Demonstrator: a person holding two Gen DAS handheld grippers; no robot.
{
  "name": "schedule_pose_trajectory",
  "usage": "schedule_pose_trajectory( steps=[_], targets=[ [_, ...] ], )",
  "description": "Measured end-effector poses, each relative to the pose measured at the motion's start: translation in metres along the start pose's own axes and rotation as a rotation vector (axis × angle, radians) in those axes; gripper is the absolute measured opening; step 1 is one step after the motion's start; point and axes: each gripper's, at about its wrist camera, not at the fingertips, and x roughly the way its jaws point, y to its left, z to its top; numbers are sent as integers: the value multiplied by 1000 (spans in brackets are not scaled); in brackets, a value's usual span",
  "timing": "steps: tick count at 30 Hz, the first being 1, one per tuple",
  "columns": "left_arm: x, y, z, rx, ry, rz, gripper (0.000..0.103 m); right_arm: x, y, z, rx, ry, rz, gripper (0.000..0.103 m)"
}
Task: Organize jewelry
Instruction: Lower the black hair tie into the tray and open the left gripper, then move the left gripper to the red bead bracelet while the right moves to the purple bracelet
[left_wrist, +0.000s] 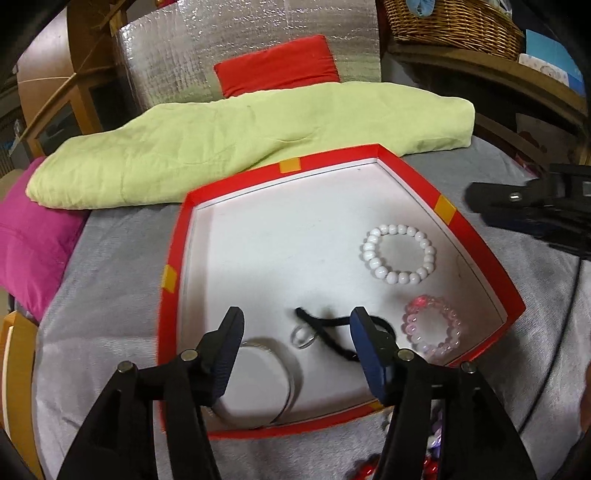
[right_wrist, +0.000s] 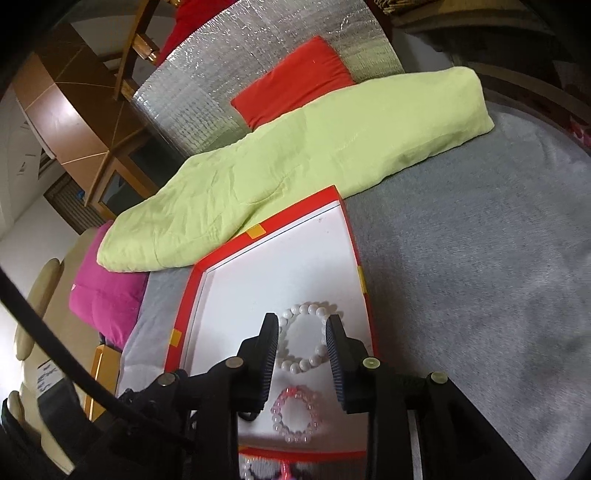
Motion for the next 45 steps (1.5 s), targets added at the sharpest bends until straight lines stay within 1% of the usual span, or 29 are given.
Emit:
schedule_pose_trajectory(
  steps=[7,10,14,17,18,21,23,28,31,34,39,45],
  targets=[
    [-27,18,-16,17,-46,50,61,-36,6,-11,-54,-30,18,29],
    [-39,24,-26,30,-59,58,61,-47,4,-18,-57,-22,22,29],
    [-55,25,-41,69,-65,46,61,-61,0,-28,-64,-13,14,29],
    [-65,23,-50,103,-82,48,67,-71,-7,-39,-54,1,8,29],
    [-67,23,-53,108,-84,52,68,-73,-8,-42,-50,5,8,29],
    [-66,28,-60,101,-57,47,68,-80,-13,-54,-40,23,-3,29],
    [-64,31,-63,87,-35,41,68,-80,-15,-63,-31,49,-12,33],
    [-56,41,-66,57,9,63,68,-68,-14,-74,-40,116,-27,33],
    [-53,43,-66,41,22,67,68,-61,-11,-76,-41,138,-34,33],
    [-53,42,-65,47,20,76,68,-55,-10,-76,-30,158,-29,33],
    [-53,33,-65,77,21,79,68,-48,-5,-78,-47,196,-34,33],
    [-51,26,-65,90,44,23,68,-41,0,-82,-63,243,-26,33]
  ],
)
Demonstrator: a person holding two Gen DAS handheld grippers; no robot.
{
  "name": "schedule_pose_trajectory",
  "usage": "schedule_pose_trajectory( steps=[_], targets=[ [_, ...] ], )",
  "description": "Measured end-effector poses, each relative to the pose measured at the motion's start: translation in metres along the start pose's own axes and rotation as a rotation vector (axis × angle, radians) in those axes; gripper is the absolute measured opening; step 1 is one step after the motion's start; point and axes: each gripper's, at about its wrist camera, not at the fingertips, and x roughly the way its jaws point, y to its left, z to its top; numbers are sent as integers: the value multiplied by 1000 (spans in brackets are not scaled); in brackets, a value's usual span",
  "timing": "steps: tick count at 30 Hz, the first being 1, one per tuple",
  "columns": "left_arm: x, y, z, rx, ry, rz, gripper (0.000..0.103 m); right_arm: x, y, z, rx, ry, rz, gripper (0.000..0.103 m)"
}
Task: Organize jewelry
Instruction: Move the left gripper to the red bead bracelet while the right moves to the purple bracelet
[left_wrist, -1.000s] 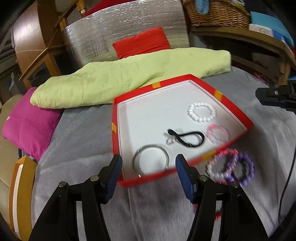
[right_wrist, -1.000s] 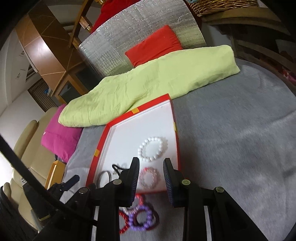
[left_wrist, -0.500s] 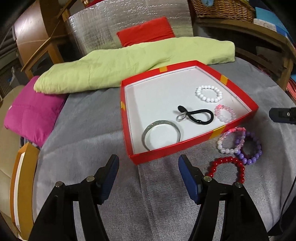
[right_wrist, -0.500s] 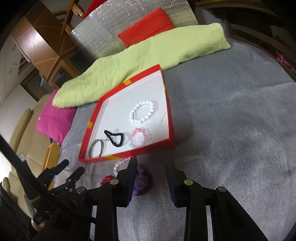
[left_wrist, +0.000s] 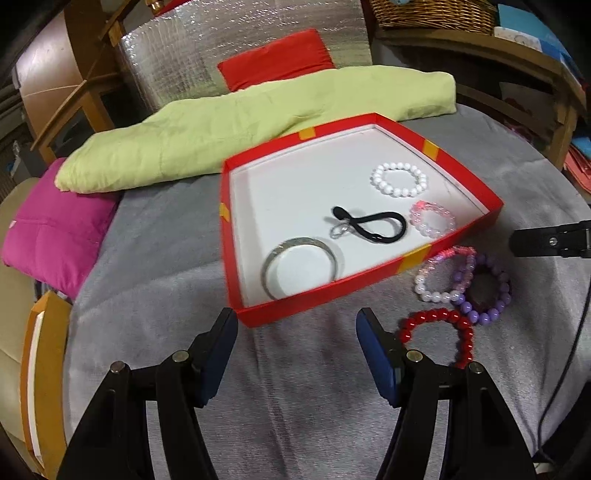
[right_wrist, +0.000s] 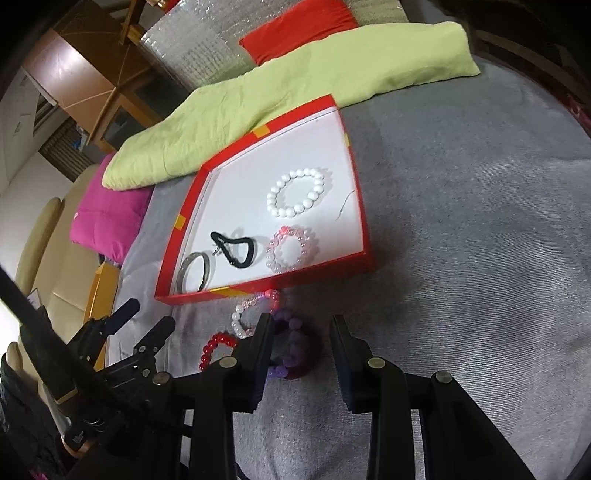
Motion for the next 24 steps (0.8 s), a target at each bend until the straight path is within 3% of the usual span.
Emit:
schedule_pose_trajectory(
  steps=[10,18,24],
  targets=[
    [2,-13,-3,16,47,-162,68,13,11,5,-2,13,76,33],
    [-3,-16,-9,46,43,-228,67,21,9,9,7,33,55,33],
    [6,-17,-12,41,82,-249,49,23,6,3,-39,61,7,33]
  ],
)
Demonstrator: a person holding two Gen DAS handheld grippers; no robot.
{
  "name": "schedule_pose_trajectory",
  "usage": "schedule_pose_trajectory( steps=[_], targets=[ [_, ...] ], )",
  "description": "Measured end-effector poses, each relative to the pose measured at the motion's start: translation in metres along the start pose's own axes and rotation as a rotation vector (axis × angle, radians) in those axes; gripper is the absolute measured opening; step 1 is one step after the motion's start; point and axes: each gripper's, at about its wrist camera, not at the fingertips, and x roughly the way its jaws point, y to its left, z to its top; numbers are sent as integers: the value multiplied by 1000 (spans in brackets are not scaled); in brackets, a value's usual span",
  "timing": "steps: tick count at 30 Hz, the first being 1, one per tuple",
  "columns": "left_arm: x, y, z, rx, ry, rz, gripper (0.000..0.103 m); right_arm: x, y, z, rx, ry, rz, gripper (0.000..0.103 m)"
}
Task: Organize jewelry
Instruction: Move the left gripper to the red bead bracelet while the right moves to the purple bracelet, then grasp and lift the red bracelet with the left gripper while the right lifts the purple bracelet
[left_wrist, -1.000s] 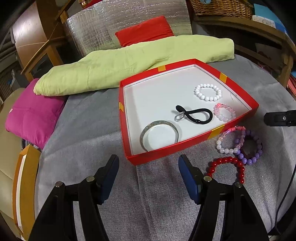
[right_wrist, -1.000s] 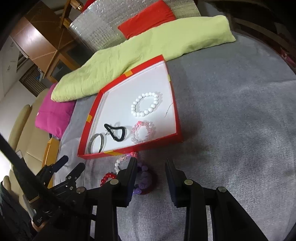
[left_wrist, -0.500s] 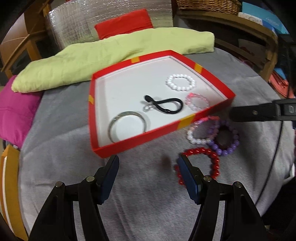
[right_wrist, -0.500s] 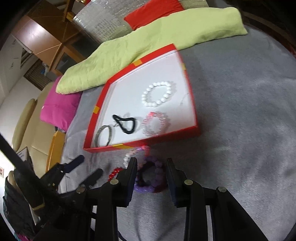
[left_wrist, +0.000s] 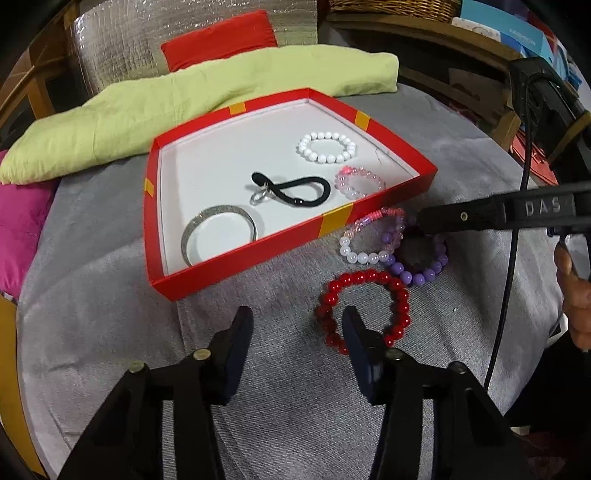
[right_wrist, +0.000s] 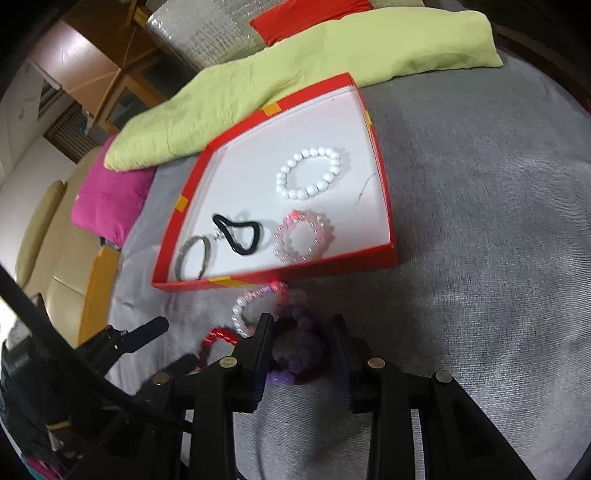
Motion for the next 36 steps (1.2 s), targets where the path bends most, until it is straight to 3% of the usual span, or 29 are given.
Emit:
schedule_pose_trajectory(
  steps=[5,7,9,18,25,36],
  targets=[
    [8,0,1,-25,26,-46,31,10,8,-3,-58,20,-70,15],
    [13,-1,1,-28,40,-50,24,10,12,-5,-84,16,-95,11],
    [14,-1,2,-34,39,-52,11,7,13,-6,-103,-1,-116,10],
    [1,8,5,-58,-25,-42,10,-28,3,3,-48,-125,-23,10],
    [-30,16,9,-71,-126,-58,10,-53,-4,10,9,-217,56,10],
    [-74,35,18,-115,-306,-25,10,-69,12,15,-21,-326,156,10]
  ],
)
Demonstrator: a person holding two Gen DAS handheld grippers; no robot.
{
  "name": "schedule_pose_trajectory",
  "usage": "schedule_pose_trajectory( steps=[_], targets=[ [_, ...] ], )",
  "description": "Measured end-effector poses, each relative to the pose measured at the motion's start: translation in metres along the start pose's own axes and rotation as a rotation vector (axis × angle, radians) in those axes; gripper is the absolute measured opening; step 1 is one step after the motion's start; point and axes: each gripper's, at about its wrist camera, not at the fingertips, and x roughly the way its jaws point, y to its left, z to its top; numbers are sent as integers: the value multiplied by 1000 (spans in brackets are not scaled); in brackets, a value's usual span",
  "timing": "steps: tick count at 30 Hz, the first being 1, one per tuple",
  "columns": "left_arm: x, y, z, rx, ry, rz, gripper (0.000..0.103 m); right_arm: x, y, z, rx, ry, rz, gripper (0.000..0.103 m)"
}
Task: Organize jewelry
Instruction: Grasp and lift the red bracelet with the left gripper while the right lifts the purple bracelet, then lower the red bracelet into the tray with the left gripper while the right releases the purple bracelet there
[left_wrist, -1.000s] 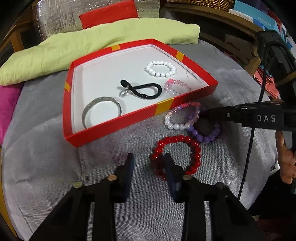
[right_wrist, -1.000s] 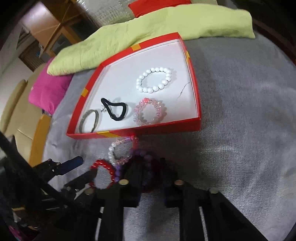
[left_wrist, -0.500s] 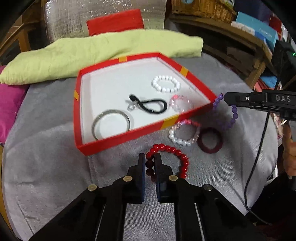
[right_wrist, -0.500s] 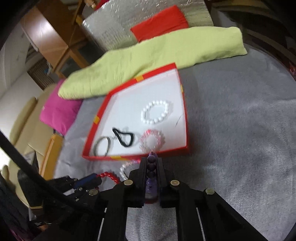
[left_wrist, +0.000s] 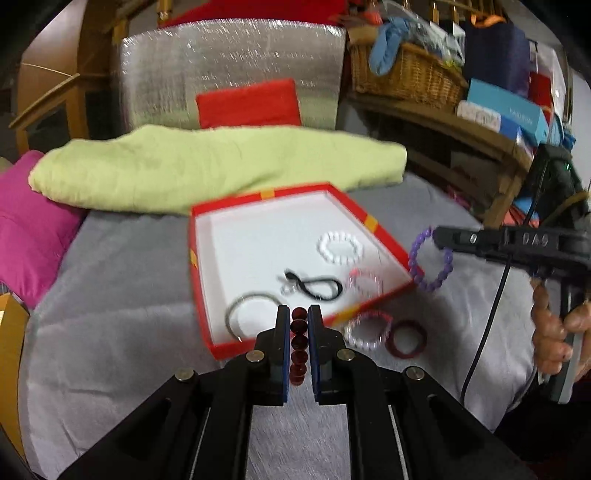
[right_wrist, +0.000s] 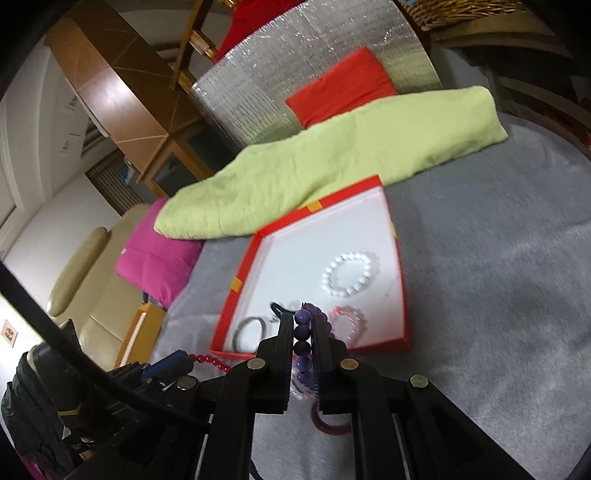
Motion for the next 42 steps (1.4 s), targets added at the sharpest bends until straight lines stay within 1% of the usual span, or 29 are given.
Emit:
schedule_pose_trajectory(
  steps=[2,5,10,13,15,18,24,28,31,35,38,42],
  targets=[
    [-3,4,5,-12,-32,11,10,4,4,2,1,-11,9,10],
    [2,10,13,-34,-55,24,10,15,9,6,6,-13,22,10],
    [24,23,29,-82,-68,39,10,43,17,17,10,-14,28,10],
    [40,32,38,-121,-69,38,10,63,17,24,42,-12,29,10],
    [53,41,42,-157,-53,39,10,77,16,28,67,-4,34,10],
    [67,49,45,-184,-33,37,10,102,16,37,90,1,38,10],
    [95,61,53,-190,-2,41,10,140,18,49,113,28,54,10],
    [112,68,53,-204,29,44,10,157,16,54,125,45,54,10],
    [124,66,51,-192,59,49,10,170,11,56,144,76,32,10],
    [137,65,46,-185,97,61,10,178,4,55,168,104,-3,10],
    [143,63,43,-176,120,70,10,178,1,56,171,108,-29,10],
    [147,61,41,-168,148,89,10,177,-3,55,182,112,-42,12]
  ],
)
